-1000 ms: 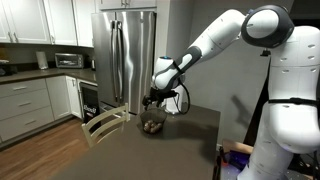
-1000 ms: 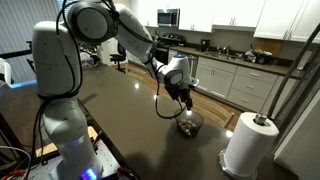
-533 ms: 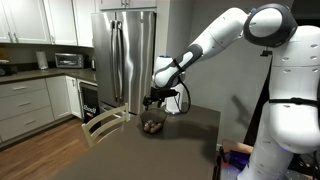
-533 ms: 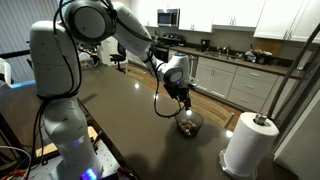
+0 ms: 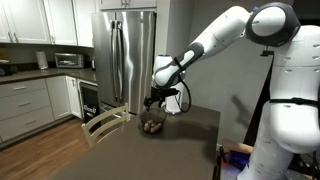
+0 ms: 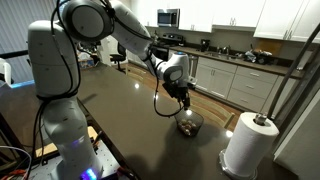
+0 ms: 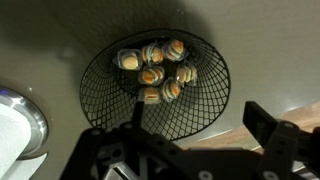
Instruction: Move the basket to the right, pick up all the objects from the table and put them in the basket
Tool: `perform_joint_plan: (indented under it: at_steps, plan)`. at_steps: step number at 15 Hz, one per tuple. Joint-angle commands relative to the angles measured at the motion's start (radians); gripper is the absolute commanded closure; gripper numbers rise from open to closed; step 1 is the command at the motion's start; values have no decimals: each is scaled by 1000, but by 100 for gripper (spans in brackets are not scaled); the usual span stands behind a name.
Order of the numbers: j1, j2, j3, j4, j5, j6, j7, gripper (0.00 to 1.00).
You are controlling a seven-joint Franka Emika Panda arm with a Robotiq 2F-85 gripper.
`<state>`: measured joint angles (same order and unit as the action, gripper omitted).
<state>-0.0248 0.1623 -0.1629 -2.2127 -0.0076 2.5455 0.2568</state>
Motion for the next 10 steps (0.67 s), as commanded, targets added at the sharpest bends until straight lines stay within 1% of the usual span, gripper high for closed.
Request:
perform_joint_plan:
  at_steps: [1,4,5,10]
  plan:
    - [-19,-22,16,-4,-25,-30,-44,0]
    - [-18,-22,17,-3,-33,-29,-54,0]
    - [-17,-2,19,2,-14,-3,-26,0]
    - [-17,-2,20,2,-16,-3,-31,0]
